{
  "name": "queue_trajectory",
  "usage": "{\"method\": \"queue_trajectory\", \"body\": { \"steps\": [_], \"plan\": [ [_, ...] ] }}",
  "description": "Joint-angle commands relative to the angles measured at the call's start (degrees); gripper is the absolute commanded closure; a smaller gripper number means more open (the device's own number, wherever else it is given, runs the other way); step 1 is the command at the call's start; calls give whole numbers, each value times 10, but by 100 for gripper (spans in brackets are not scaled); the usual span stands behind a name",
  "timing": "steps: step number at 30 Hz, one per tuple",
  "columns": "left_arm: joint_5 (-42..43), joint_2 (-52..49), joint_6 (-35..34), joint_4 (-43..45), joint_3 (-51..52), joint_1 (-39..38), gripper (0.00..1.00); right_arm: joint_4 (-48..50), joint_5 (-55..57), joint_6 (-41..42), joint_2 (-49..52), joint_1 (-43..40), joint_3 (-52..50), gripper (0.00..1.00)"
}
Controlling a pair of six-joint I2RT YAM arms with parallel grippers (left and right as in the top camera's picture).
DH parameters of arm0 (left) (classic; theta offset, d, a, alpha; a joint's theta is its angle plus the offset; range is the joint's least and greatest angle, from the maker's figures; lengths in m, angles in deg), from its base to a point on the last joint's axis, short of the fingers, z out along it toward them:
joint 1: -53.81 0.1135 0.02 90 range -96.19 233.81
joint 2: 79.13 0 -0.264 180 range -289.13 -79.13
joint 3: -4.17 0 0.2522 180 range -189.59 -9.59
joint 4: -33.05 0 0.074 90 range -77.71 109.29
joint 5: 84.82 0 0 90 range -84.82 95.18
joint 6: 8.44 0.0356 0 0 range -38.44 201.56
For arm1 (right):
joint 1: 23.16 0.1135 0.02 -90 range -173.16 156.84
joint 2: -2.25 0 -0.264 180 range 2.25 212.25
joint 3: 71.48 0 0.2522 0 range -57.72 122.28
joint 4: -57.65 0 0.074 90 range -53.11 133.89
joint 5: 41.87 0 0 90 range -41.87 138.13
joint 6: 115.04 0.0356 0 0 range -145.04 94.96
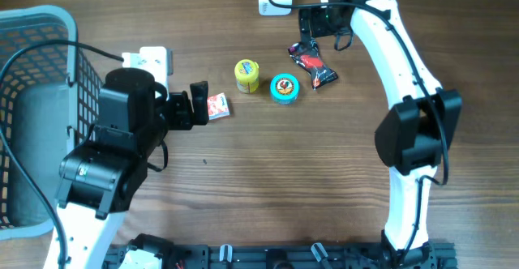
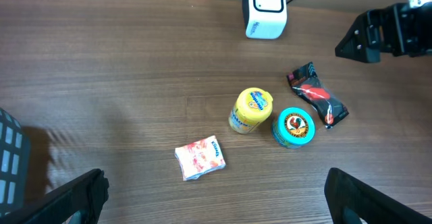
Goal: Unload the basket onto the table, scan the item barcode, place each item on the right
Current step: 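Carry the wrench package with the right gripper toward the scanner, then hold the wrench package barcode side in front of the white scanner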
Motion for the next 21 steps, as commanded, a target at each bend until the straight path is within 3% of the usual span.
{"method": "queue_trajectory", "body": {
  "steps": [1,21],
  "plan": [
    [-10,-7,-3,-2,-12,4,0,-10,-16,-13,42,-2,13,0],
    [-10,-7,-3,-2,-12,4,0,-82,-17,-57,111,-1,11,1]
  ]
}}
